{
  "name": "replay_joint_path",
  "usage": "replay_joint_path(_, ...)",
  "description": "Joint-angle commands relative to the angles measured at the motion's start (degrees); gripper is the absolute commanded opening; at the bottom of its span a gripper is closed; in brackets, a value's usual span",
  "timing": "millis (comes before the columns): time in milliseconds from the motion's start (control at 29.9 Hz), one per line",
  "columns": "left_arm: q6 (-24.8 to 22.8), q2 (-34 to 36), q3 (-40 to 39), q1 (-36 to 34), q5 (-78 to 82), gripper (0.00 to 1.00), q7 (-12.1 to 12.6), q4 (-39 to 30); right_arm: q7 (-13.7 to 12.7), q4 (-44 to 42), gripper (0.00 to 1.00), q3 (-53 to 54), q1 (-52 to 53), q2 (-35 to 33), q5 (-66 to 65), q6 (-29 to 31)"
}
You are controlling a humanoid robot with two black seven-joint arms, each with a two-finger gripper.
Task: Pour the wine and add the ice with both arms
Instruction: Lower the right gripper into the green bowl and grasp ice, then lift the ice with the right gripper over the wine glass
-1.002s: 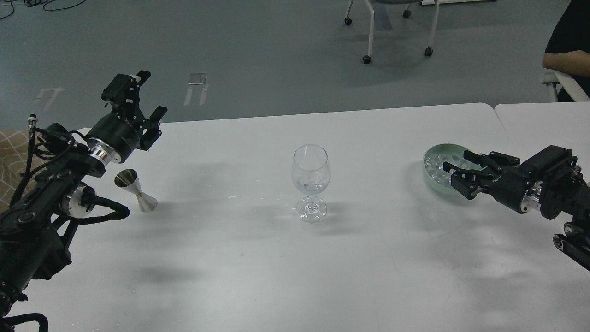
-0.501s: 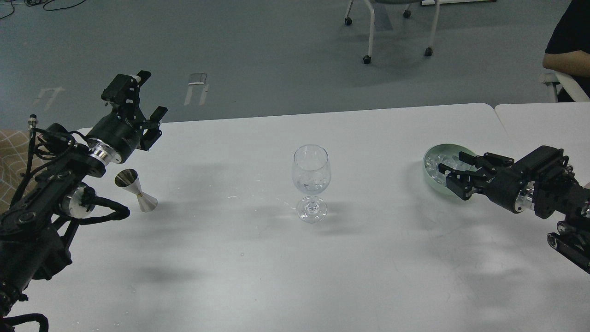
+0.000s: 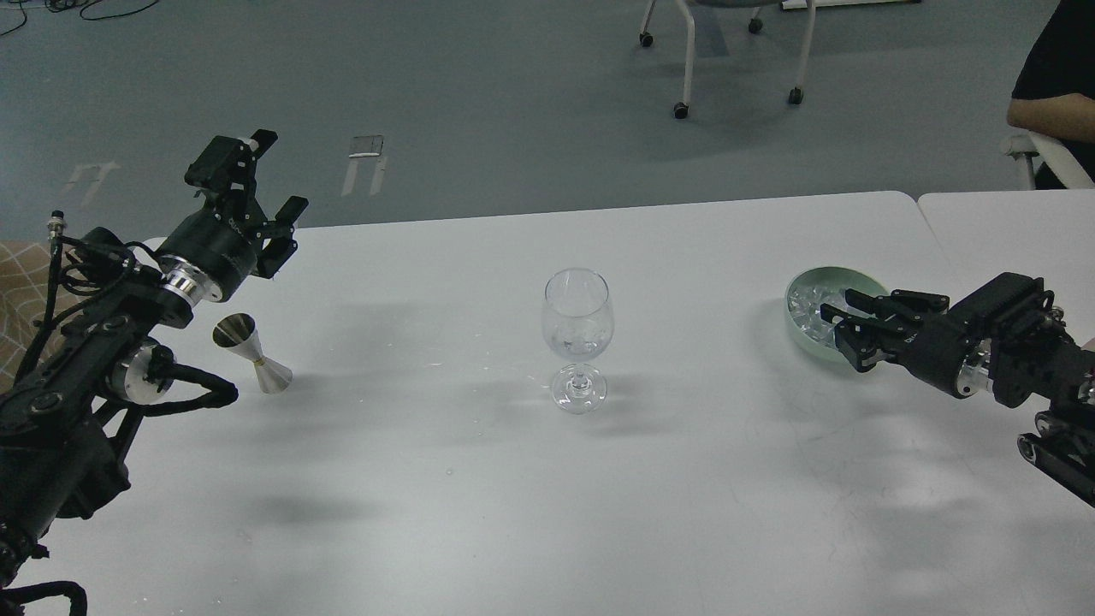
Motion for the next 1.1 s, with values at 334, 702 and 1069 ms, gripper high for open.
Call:
replay_joint_path(334,0.0,0.0,0.0,0.0,0.0,0.99,0.1,0.0,-1.3,3.9,0.00,0.1,1.8,-2.3,0.2,-0.1)
replay_joint_path(702,0.0,-0.4,0.0,-0.2,0.0,0.99,0.1,0.0,-1.3,31.2,0.00,0.2,9.5,-18.6,0.8,4.2)
replay_joint_path(1069,0.0,-0.5,0.1,-0.2,0.0,0.99,0.1,0.0,-1.1,41.1,0.00,0.0,11.9,-13.5,0.8,5.5)
